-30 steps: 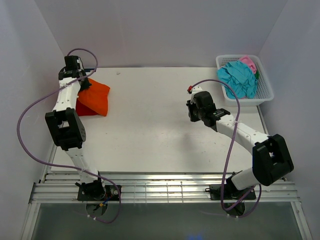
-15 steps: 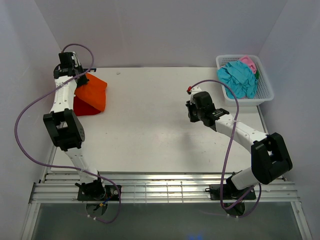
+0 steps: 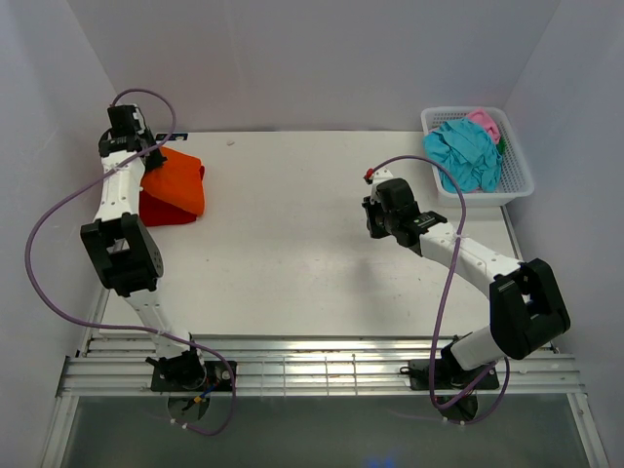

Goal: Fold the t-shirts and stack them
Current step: Put the neatly folded tshirt into the corner of the board with the left arm

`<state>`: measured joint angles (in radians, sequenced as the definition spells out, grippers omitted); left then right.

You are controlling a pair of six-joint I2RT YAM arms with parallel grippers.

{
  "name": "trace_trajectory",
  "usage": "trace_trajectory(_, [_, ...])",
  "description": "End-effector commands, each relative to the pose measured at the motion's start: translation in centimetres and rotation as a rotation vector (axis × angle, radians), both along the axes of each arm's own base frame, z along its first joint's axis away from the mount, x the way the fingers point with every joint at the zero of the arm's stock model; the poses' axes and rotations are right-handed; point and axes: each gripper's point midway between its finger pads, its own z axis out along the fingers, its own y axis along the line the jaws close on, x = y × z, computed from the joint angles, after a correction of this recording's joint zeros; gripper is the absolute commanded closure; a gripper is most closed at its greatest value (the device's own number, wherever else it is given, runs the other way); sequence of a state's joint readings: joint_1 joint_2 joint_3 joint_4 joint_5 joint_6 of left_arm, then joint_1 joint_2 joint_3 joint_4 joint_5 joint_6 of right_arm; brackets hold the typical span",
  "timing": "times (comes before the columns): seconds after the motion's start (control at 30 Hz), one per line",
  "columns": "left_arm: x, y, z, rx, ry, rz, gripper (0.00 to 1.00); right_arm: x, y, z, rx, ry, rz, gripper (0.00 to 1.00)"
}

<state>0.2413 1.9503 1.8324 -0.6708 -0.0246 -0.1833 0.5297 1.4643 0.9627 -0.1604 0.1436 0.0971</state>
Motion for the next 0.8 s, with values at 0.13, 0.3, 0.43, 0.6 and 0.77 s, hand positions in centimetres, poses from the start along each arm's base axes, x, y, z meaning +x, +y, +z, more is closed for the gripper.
trace_trajectory(0.13, [0.0,1.6,3.2,0.039,-0.086,0.05,1.0,0.2,0.2,0.2,0.015,-0.015,0.011,0.78])
trace_trajectory(0.3, [0.5,2.1,0.4,0.04,-0.041,0.068,1.0,0.1,0.2,0.1,0.012,-0.011,0.013,0.78])
trace_trajectory(0.43, [0.6,2.5,-2.4,0.044,0.013,0.084,1.0,0.1,0.1,-0.1,0.007,-0.005,0.013,0.78])
trace_trajectory(0.6, [0.1,3.7,-5.7,0.072,0.081,0.137,1.0,0.0,0.2,-0.1,0.006,-0.002,0.014,0.78])
trace_trajectory(0.77, [-0.3,5.0,-6.6,0.113,0.097,0.203,1.0,0.0,0.2,-0.2,0.004,0.002,0.018,0.78])
